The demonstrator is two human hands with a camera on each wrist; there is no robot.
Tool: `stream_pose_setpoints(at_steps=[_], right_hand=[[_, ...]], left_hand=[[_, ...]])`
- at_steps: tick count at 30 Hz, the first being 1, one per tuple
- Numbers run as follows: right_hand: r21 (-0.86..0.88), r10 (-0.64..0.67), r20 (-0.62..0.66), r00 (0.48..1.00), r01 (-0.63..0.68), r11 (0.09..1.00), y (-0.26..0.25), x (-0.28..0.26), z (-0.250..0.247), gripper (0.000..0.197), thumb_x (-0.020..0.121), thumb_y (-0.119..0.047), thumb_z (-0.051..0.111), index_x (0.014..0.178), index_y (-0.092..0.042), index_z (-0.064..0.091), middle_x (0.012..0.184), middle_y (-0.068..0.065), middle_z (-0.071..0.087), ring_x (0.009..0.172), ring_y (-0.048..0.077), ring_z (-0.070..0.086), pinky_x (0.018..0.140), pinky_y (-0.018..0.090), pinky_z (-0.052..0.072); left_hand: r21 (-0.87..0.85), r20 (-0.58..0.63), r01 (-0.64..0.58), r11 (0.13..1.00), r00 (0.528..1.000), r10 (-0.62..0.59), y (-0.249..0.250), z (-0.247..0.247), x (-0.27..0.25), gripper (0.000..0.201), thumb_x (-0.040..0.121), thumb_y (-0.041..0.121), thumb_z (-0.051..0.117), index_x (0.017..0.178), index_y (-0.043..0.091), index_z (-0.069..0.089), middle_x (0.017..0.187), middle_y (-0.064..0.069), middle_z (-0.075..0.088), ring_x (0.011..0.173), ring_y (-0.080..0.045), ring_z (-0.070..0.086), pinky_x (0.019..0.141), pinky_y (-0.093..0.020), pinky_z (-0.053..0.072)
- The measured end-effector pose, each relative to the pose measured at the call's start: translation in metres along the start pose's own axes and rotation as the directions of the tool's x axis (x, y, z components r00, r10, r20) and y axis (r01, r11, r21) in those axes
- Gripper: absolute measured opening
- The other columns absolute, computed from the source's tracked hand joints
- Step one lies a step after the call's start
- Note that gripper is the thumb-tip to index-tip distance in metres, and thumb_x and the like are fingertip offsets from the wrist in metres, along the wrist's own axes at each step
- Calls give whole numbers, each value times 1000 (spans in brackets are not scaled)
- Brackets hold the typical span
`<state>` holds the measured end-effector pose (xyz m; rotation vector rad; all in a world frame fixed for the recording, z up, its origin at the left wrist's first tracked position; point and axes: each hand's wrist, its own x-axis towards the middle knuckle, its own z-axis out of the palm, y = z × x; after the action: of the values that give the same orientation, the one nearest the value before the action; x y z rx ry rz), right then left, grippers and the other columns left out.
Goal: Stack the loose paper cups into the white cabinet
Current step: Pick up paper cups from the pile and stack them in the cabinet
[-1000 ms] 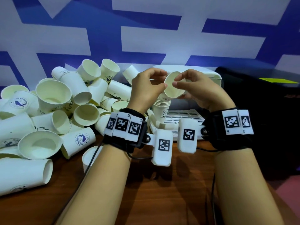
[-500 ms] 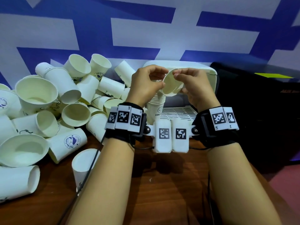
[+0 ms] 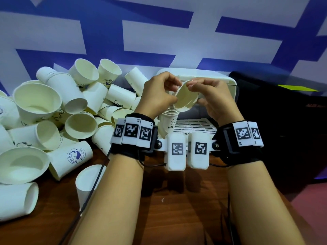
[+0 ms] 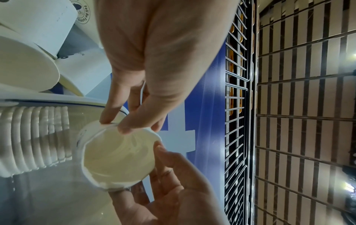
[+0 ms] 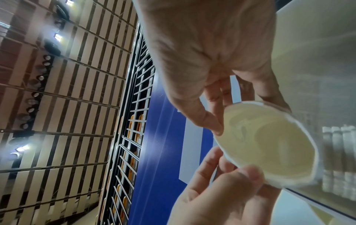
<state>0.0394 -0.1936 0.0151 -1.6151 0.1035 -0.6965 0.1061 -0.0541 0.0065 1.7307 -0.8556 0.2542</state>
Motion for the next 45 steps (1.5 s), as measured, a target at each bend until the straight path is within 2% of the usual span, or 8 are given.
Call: stream_pose_setpoints(at_steps=[8, 13, 23, 28, 33, 36, 40, 45], right_hand=[[40, -1, 24, 1000, 0, 999, 12, 1, 1, 15, 80, 10, 64, 77, -3, 70, 90, 1, 66, 85, 23, 60, 79, 41, 46], [30, 21, 14, 1000, -21, 999, 14, 2, 2, 16, 84, 5, 63, 81, -8, 72, 94, 9, 70, 92, 21, 64, 93, 51, 50], [-32, 125, 58, 990, -123, 992, 6, 0, -1, 11, 91, -6, 61, 91, -11, 70, 110, 11, 68, 110, 25, 62, 81, 40, 58], [-105, 198, 85, 976, -189, 976, 14, 2, 2, 6, 92, -9, 62, 97, -11, 64, 101, 8, 66, 96, 21, 62, 77, 30, 54], [-208, 244, 56, 968, -228, 951, 29, 11, 3, 26, 92, -13, 62, 118, -8, 61, 117, 12, 64, 110, 23, 57, 92, 32, 46], [-221, 296, 79, 952, -273, 936, 33, 9, 5, 28, 98, 1, 45, 122, -3, 59, 105, 9, 62, 90, 17, 57, 70, 21, 45], [-227, 381, 97, 920, -352, 908, 35, 5, 5, 27, 101, -1, 39, 115, -12, 60, 88, 4, 60, 74, 14, 56, 57, 23, 46], [-208, 419, 98, 903, -393, 896, 36, 4, 1, 19, 103, -20, 44, 103, -20, 63, 100, 6, 63, 88, 19, 60, 74, 34, 52]], left_hand=[[118, -37, 23, 993, 999, -19, -7, 6, -2, 36, 72, -5, 69, 92, 23, 60, 89, 4, 65, 86, -9, 62, 74, -22, 52], [82, -57, -10, 997, 998, 15, -6, 4, -2, 27, 78, -2, 66, 98, 16, 63, 92, 6, 63, 88, -7, 60, 75, -13, 47], [96, -43, -2, 995, 999, 6, 0, 2, 0, 25, 88, 5, 63, 108, 18, 66, 95, 7, 64, 94, -10, 64, 85, -26, 54], [128, -50, 61, 990, 997, -55, -12, 8, 1, 24, 88, 7, 64, 109, 17, 70, 100, 1, 69, 92, -13, 65, 88, -35, 56], [248, -41, 118, 961, 993, -112, -24, 15, 2, 24, 86, 10, 65, 105, 23, 73, 101, 3, 72, 92, -14, 66, 90, -37, 54], [290, -63, 137, 947, 990, -124, -28, 18, 2, 24, 85, 9, 65, 102, 24, 74, 101, 3, 72, 96, -13, 65, 93, -34, 51], [263, -112, 161, 951, 984, -136, -30, 18, 1, 19, 86, 12, 68, 100, 21, 75, 99, 0, 73, 94, -13, 66, 91, -30, 52], [245, -141, 196, 950, 976, -165, -32, 19, -2, 18, 89, 16, 66, 103, 22, 75, 101, 0, 73, 92, -14, 65, 89, -30, 52]])
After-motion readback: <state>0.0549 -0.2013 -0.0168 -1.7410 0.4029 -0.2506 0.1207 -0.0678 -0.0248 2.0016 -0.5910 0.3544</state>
